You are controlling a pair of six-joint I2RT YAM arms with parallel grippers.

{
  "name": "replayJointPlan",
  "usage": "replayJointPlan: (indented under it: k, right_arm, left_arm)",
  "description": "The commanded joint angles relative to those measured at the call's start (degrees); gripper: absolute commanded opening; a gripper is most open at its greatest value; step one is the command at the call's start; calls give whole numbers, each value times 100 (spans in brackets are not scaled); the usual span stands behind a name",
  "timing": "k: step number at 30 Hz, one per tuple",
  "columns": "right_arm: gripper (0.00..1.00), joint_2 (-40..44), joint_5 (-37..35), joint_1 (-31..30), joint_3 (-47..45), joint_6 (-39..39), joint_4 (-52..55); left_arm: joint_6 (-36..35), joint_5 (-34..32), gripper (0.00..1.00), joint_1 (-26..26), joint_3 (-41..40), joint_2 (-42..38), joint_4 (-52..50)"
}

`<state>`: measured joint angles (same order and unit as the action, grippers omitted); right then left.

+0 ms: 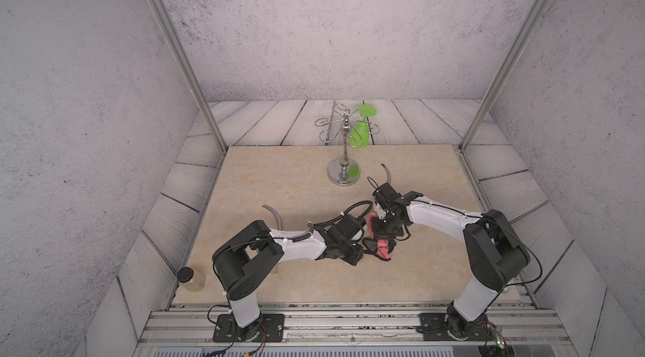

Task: Wipe small sickles with rags
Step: Wipe the small sickle at the center of the board.

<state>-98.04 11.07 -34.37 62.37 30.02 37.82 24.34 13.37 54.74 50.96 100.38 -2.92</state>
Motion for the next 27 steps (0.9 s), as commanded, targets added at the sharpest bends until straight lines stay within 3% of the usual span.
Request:
replayJointPlan:
  k: [1, 11, 19, 27]
  right_arm:
    - [13, -255, 579, -299, -71, 92, -187]
    - [13, 368, 1225, -755, -662, 587, -725]
    - [13, 918, 407, -532, -499, 522, -115]
    - [14, 2288, -386, 474, -367, 151, 1102]
  left_arm:
    - [-69, 44, 0, -27, -51, -73, 80]
    - [-92, 24, 0, -32, -8, -80, 81]
    - [-231, 154, 0, -18, -190, -304, 67]
    - [-688, 524, 0, 123, -598, -1002, -590]
